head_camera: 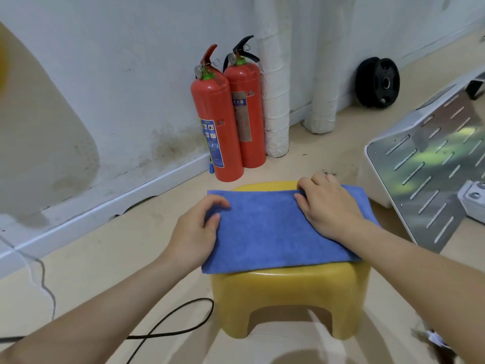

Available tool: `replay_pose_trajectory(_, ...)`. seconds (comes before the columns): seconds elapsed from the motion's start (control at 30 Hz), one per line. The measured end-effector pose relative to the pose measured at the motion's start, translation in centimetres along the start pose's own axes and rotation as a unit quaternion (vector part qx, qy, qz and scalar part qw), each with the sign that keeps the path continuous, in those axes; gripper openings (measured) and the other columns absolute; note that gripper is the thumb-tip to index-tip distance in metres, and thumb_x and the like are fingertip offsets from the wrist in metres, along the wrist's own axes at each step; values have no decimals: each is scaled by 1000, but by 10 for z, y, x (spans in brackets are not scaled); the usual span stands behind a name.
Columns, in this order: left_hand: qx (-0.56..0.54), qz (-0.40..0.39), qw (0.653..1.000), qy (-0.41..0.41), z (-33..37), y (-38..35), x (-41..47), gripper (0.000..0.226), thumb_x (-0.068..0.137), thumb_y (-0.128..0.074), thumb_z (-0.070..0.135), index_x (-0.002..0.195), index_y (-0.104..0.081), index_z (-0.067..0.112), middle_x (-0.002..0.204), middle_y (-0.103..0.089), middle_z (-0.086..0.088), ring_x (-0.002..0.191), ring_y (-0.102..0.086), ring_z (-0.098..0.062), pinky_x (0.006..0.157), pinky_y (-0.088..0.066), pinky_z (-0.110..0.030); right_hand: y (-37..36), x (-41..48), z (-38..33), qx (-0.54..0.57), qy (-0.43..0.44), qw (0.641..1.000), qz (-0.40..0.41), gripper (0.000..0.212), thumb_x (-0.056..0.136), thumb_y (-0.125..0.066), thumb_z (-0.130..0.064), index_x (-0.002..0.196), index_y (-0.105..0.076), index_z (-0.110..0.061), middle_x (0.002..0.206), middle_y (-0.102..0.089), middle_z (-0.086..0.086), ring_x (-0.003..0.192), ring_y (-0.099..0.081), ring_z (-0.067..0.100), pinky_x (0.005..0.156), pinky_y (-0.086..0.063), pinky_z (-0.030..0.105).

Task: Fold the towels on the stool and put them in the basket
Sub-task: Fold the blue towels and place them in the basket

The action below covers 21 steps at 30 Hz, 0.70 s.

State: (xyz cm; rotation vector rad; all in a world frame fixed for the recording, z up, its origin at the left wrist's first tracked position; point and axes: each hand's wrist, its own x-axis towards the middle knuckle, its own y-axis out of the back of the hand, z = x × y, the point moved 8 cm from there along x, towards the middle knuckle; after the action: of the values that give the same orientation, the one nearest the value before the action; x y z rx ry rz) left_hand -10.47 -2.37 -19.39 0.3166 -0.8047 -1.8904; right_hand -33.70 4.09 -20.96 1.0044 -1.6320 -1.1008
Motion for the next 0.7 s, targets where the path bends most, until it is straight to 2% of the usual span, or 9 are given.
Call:
replay_pose_trajectory(0.07,71,23,996,-49,3,-2,-2,29,95,-45,8,99,-62,31,98,-62,18,91,-53,-1,75,-37,-10,2,-2,-1,6,4,1000,14,25,98,-38,-35,104,-51,-14,96,-51,5,90,-43,24,74,-45,40)
replay_pose_trajectory(0.13,99,37,993,-52,1,-2,0,23,96,-46,13,109,-59,26,100,-63,7,89,-54,-12,73,-38,-20,5,-3,0,9,-1,1000,28,24,98,-39,-31,104,-52,-12,95,-52,7,89,-46,26,76,-44,41)
replay_pose_trajectory(0.23,90,50,994,22,-5,0,3,32,94,-51,25,125,-44,22,95,-62,-1,83,-56,-21,71,-40,-32,12,-7,2,28,-29,998,46,17,94,-44,-19,103,-53,-8,95,-52,11,86,-48,29,71,-43,39)
replay_pose_trajectory(0.3,88,38,992,81,-16,-3,4,51,90,-55,36,135,-36,21,109,-60,-4,93,-58,-22,75,-43,-33,20,-10,-3,26,-18,998,61,16,88,-48,-12,101,-54,-6,98,-50,12,85,-48,30,67,-45,40)
replay_pose_trajectory(0.4,20,-17,979,201,-42,-12,4,58,87,-58,48,131,-44,13,121,-59,-4,100,-61,-21,82,-51,-36,30,-15,-27,26,50,996,71,18,87,-49,-17,101,-55,-9,104,-49,9,89,-48,28,65,-50,44)
replay_pose_trajectory(0.5,-70,-25,967,245,-51,-17,0,38,85,-62,47,105,-55,15,103,-64,0,87,-63,-14,76,-54,-34,13,-26,-58,54,117,991,-27,37,95,-39,-37,122,-51,-15,128,-47,4,112,-49,24,90,-47,42)
replay_pose_trajectory(0.57,-50,5,980,192,-41,-14,4,30,85,-64,40,97,-54,15,95,-63,-1,82,-62,-14,69,-52,-32,-8,-33,-64,26,118,986,-112,52,99,-30,-46,142,-36,-18,152,-29,2,138,-31,21,113,-28,39)
replay_pose_trajectory(0.63,11,21,990,138,-26,-11,9,23,85,-62,36,88,-54,15,87,-63,-1,78,-60,-17,67,-48,-34,-19,-33,-63,-2,93,982,-167,64,98,-23,-53,152,-16,-19,161,-7,-2,148,-6,15,120,-9,40)
replay_pose_trajectory(0.7,70,30,990,116,-17,-8,13,22,86,-58,39,86,-51,18,81,-61,5,77,-58,-18,66,-45,-35,-21,-32,-70,-2,82,981,-177,69,97,-21,-56,153,-6,-19,162,2,-3,148,4,12,120,-3,43)
